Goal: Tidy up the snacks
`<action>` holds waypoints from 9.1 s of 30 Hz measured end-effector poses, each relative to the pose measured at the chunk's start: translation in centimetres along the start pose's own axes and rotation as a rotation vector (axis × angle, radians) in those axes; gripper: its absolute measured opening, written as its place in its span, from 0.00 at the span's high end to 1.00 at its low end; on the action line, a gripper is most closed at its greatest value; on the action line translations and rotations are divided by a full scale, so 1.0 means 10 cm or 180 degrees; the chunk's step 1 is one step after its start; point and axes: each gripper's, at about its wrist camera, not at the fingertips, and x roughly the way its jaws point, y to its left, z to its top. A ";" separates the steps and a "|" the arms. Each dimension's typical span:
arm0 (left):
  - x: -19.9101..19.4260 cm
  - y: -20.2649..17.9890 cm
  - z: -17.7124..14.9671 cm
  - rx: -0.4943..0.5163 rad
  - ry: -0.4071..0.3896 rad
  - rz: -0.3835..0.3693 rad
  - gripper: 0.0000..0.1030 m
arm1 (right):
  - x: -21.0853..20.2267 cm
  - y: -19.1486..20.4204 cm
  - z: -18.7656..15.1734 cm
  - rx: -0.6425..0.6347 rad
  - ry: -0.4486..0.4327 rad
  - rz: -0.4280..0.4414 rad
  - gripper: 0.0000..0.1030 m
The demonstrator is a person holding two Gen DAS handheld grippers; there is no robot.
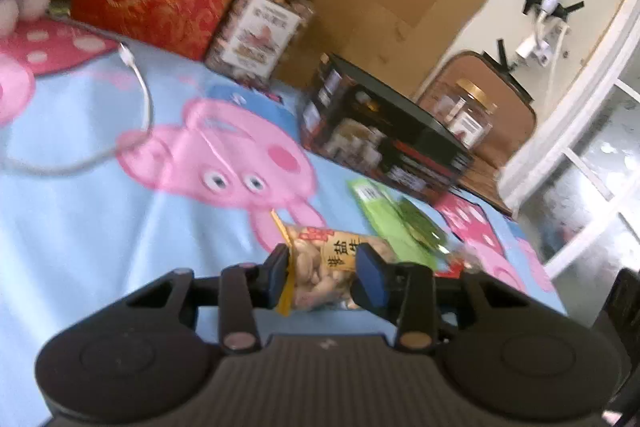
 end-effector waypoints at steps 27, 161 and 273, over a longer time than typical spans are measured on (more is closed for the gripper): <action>0.25 -1.28 0.05 0.0877 -0.0101 -0.0519 0.66 | -0.84 -0.58 -0.09 -0.0022 -0.0811 -0.0732 0.72; 0.28 -0.51 -0.27 0.0493 0.0165 -0.0069 0.56 | -0.53 -0.67 -0.25 0.0421 -0.0015 0.0020 0.91; -0.46 0.42 -0.31 -0.0517 0.0049 -0.0252 0.53 | -0.08 -0.46 -0.17 0.1767 0.0632 0.1478 0.97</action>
